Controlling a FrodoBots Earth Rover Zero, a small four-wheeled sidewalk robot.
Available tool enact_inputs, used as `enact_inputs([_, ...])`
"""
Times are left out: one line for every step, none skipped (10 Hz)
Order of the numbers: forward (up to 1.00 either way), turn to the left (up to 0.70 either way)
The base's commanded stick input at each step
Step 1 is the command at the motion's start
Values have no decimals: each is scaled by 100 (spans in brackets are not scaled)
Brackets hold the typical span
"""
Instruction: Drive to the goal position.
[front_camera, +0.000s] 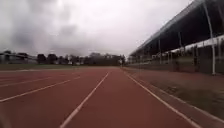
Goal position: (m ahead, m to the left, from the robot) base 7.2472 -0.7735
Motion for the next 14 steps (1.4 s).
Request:
enact_inputs([70, 0])
enact_inputs([70, 0])
enact_inputs([70, 0])
enact_inputs([70, 0])
enact_inputs([70, 0])
enact_inputs([70, 0])
enact_inputs([70, 0])
enact_inputs([70, 0])
enact_inputs([70, 0])
enact_inputs([70, 0])
enact_inputs([70, 0])
enact_inputs([70, 0])
enact_inputs([70, 0])
enact_inputs([70, 0])
